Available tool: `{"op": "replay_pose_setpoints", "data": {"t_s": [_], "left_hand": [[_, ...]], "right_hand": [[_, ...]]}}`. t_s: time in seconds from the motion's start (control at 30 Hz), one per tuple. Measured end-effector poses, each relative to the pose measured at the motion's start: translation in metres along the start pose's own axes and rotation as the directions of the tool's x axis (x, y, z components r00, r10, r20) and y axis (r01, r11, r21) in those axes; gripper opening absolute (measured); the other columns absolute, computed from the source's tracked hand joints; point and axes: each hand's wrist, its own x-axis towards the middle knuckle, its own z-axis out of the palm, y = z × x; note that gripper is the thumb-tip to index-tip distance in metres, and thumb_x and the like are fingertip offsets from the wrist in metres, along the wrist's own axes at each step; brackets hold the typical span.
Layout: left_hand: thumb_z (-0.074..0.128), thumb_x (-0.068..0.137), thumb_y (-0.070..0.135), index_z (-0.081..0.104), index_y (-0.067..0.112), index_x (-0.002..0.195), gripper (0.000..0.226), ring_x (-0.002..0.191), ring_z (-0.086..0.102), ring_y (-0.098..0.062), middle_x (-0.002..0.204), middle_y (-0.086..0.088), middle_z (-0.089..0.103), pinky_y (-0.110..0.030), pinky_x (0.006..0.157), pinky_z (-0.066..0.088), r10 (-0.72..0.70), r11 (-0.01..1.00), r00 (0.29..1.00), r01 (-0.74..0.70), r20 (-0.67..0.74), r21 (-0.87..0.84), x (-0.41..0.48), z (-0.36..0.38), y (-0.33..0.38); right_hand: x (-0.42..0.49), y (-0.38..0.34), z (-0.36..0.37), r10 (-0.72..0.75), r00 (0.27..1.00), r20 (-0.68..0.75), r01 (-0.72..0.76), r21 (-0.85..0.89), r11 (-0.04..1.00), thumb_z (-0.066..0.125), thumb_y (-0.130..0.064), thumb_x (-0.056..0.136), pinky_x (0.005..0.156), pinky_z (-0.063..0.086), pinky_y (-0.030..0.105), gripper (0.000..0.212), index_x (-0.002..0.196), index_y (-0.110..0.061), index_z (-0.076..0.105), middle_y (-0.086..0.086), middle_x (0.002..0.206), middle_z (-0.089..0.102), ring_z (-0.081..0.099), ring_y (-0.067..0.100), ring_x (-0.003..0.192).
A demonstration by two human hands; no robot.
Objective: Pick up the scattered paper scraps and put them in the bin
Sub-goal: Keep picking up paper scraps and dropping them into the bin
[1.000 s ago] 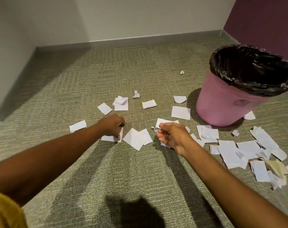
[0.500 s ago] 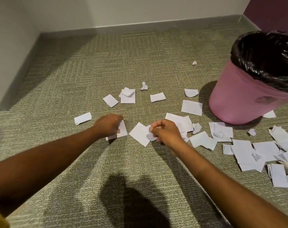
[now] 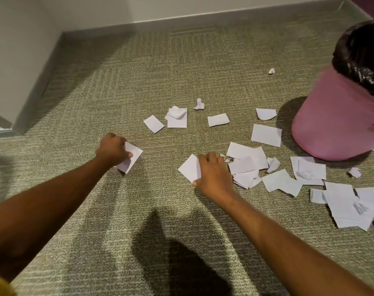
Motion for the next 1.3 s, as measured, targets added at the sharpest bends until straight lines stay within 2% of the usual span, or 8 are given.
{"op": "replay_pose_setpoints", "data": {"t_s": [0.23, 0.4, 0.67, 0.87, 0.97, 1.07, 1.2, 1.3], "left_hand": [[0.09, 0.081, 0.034, 0.072, 0.004, 0.106, 0.043, 0.116, 0.056, -0.041, 0.114, -0.026, 0.063, -0.044, 0.093, 0.047, -0.042, 0.998, 0.999, 0.042, -0.008, -0.035, -0.001, -0.005, 0.001], [0.089, 0.083, 0.024, 0.065, 0.008, 0.088, 0.029, 0.086, 0.061, -0.031, 0.092, -0.013, 0.067, -0.034, 0.071, 0.043, -0.074, 0.986, 0.997, 0.072, -0.008, -0.153, -0.005, -0.003, 0.002], [0.086, 0.085, 0.019, 0.058, 0.013, 0.082, 0.029, 0.089, 0.061, -0.03, 0.087, -0.009, 0.062, -0.033, 0.069, 0.038, 0.022, 0.983, 0.998, -0.011, 0.058, -0.181, -0.014, -0.007, 0.01], [0.087, 0.086, 0.018, 0.072, 0.012, 0.103, 0.024, 0.083, 0.058, -0.022, 0.085, -0.002, 0.064, -0.03, 0.061, 0.036, 0.119, 0.974, 0.989, -0.099, 0.084, -0.203, -0.027, -0.009, 0.03], [0.087, 0.086, 0.017, 0.073, 0.01, 0.101, 0.022, 0.074, 0.059, -0.015, 0.083, -0.002, 0.068, -0.027, 0.058, 0.038, 0.123, 0.95, 0.983, -0.076, 0.137, -0.304, -0.03, -0.008, 0.042], [0.087, 0.087, 0.013, 0.075, 0.011, 0.105, 0.021, 0.082, 0.069, -0.022, 0.093, -0.007, 0.075, -0.028, 0.063, 0.049, 0.147, 0.893, 0.968, -0.041, 0.203, -0.449, -0.035, -0.013, 0.059], [0.082, 0.09, 0.007, 0.073, 0.004, 0.113, 0.025, 0.084, 0.071, -0.023, 0.1, -0.013, 0.077, -0.03, 0.068, 0.054, 0.238, 0.828, 0.931, -0.046, 0.275, -0.56, -0.047, -0.018, 0.09], [0.08, 0.093, 0.007, 0.072, 0.002, 0.116, 0.025, 0.085, 0.071, -0.02, 0.104, -0.013, 0.077, -0.028, 0.067, 0.055, 0.302, 0.793, 0.896, -0.046, 0.325, -0.607, -0.054, -0.019, 0.114]], "right_hand": [[0.003, -0.001, -0.003, 0.019, 1.0, -0.023, -0.018, 0.009, 1.0, 0.088, -0.037, 0.084, 0.092, 0.052, 0.041, 0.078, 0.147, -0.016, 0.046, 0.007, 0.144, 0.052, 0.047, 0.03, 0.131], [0.002, -0.004, 0.0, 0.008, 0.999, -0.035, -0.01, -0.07, 0.997, 0.085, -0.04, 0.087, 0.1, 0.05, 0.044, 0.074, 0.146, -0.014, 0.049, 0.01, 0.142, 0.056, 0.047, 0.032, 0.13], [-0.006, -0.006, 0.002, 0.024, 0.999, -0.035, -0.02, 0.11, 0.994, 0.086, -0.026, 0.087, 0.093, 0.056, 0.046, 0.068, 0.143, -0.012, 0.05, 0.011, 0.136, 0.053, 0.057, 0.031, 0.119], [-0.023, 0.001, 0.007, 0.0, 0.999, -0.039, 0.011, 0.285, 0.958, 0.077, -0.007, 0.092, 0.081, 0.053, 0.039, 0.044, 0.13, -0.009, 0.056, 0.01, 0.118, 0.065, 0.062, 0.027, 0.107], [-0.03, 0.012, 0.0, 0.029, 0.999, -0.027, -0.018, 0.351, 0.936, 0.072, 0.0, 0.091, 0.074, 0.054, 0.04, 0.031, 0.118, -0.01, 0.061, 0.008, 0.11, 0.066, 0.063, 0.025, 0.1], [-0.032, 0.024, -0.009, 0.089, 0.996, 0.017, -0.089, 0.404, 0.911, 0.072, 0.002, 0.089, 0.062, 0.052, 0.035, 0.021, 0.103, -0.012, 0.065, 0.003, 0.096, 0.066, 0.066, 0.024, 0.089], [-0.034, 0.038, -0.027, 0.213, 0.976, 0.044, -0.198, 0.585, 0.786, 0.067, 0.012, 0.087, 0.062, 0.055, 0.023, 0.03, 0.086, -0.017, 0.072, -0.005, 0.09, 0.072, 0.07, 0.013, 0.081], [-0.035, 0.048, -0.045, 0.322, 0.945, 0.053, -0.265, 0.701, 0.663, 0.061, 0.013, 0.087, 0.057, 0.045, 0.009, 0.036, 0.081, -0.019, 0.077, -0.011, 0.086, 0.074, 0.064, 0.003, 0.076]]}}
